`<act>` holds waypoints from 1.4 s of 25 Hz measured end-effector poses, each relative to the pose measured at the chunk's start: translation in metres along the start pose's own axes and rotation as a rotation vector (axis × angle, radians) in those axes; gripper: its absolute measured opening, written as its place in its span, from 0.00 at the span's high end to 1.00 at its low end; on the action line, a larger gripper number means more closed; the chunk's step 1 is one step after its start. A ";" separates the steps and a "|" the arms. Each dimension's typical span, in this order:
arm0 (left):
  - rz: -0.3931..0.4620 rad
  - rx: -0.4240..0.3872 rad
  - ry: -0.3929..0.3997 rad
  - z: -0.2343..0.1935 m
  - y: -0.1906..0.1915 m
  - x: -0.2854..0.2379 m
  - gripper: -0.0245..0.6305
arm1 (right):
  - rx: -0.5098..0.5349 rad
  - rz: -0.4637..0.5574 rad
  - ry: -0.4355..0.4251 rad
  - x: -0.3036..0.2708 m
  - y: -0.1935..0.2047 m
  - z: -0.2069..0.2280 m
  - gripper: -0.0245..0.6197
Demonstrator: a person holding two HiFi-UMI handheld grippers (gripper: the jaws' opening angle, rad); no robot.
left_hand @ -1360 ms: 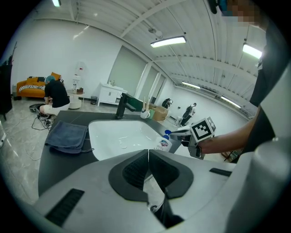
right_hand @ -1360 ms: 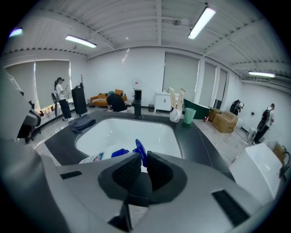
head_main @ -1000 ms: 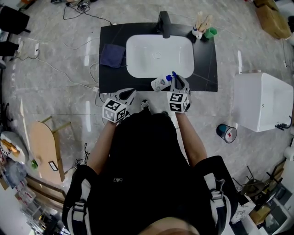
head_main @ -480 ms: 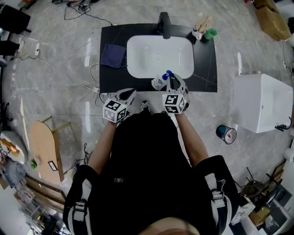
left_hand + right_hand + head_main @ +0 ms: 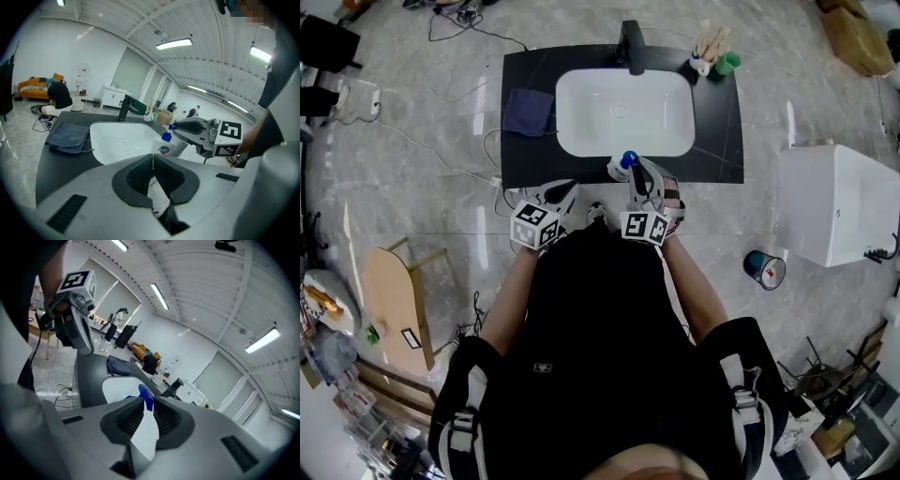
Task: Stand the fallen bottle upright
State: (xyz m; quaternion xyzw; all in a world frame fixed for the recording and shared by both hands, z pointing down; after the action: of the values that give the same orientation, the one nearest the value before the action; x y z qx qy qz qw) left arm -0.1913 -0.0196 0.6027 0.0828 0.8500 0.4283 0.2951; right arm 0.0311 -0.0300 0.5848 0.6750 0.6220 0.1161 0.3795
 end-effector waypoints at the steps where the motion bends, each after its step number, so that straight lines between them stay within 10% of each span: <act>1: -0.001 -0.001 0.002 0.001 0.000 -0.001 0.94 | 0.010 0.013 -0.011 0.003 0.000 -0.001 0.78; 28: 0.032 -0.009 -0.017 0.018 0.006 -0.001 0.94 | -0.219 0.036 -0.244 0.036 0.015 0.018 0.65; 35: 0.056 0.001 -0.053 0.027 0.006 0.004 0.94 | -0.338 -0.069 -0.300 0.045 0.041 0.030 0.87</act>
State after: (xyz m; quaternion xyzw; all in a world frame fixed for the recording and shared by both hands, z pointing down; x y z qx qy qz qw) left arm -0.1799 0.0037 0.5932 0.1180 0.8396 0.4335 0.3053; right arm 0.0899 0.0035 0.5773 0.5898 0.5529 0.1041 0.5793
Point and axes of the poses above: the fingertips, and each gripper's own axes: x backward along the fingers, z to its right, y out of its underside, the point moved 9 cm from there along x, backward along the fingers, and after that the axes turned 7 degrees about y, right-handed, at the moved point
